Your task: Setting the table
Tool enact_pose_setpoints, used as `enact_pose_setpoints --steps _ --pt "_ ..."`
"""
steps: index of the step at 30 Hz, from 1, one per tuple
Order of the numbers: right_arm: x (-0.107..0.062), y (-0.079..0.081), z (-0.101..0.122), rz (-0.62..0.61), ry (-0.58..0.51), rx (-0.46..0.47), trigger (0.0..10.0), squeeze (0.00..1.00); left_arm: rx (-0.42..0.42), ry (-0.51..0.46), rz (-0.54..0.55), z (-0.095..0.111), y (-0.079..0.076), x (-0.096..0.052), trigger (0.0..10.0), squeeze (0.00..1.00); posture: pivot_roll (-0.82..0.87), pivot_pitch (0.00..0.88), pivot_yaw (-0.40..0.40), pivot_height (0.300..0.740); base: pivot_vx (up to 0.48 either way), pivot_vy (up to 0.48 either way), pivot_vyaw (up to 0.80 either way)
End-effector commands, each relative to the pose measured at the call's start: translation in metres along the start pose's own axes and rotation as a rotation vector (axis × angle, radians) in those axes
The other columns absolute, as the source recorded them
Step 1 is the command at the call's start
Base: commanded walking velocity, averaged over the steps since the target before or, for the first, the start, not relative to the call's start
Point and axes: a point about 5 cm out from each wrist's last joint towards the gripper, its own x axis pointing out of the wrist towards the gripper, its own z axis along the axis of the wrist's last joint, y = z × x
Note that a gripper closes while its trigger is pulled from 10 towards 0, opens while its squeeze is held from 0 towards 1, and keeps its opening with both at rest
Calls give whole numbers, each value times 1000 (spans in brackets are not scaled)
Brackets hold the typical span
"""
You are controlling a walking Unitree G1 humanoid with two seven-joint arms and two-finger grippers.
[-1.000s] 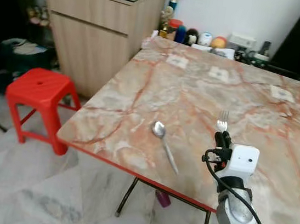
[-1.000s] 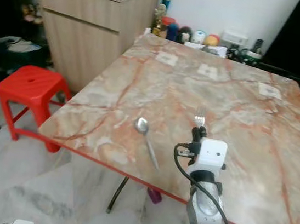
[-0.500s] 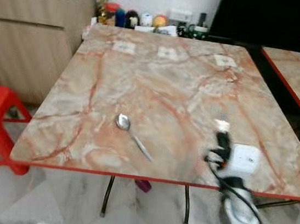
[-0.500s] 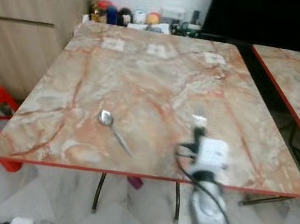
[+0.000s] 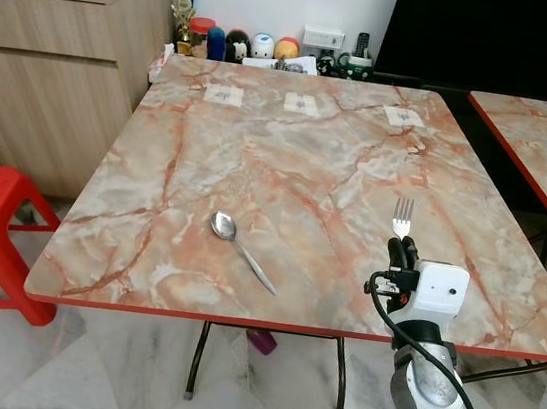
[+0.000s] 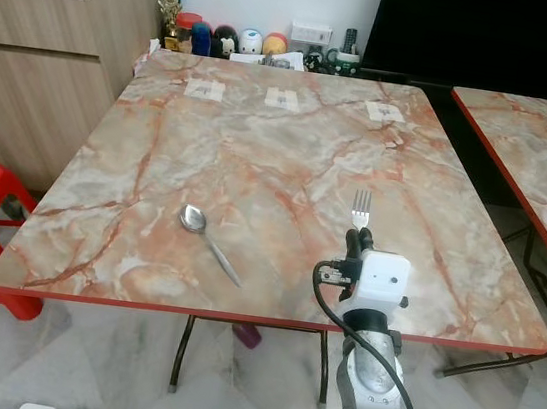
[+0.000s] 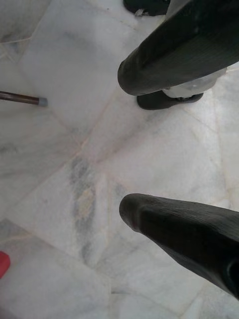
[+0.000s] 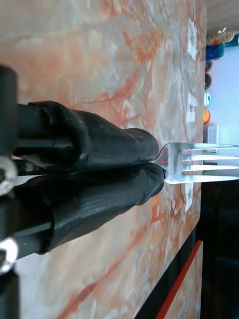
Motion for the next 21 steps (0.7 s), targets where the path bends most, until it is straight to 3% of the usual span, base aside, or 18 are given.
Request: enact_pose_setpoints --steps 1,21 --pt "2 -2 4 -8 -22 -10 10000 0 2 25 0 -6 -1 -2 10000 0 10 79 -36 740 0 -394 0" --pt "2 0 4 -8 -31 -7 10000 0 26 33 -18 -8 -1 -2 10000 0 -2 46 -23 740 0 -465 0"
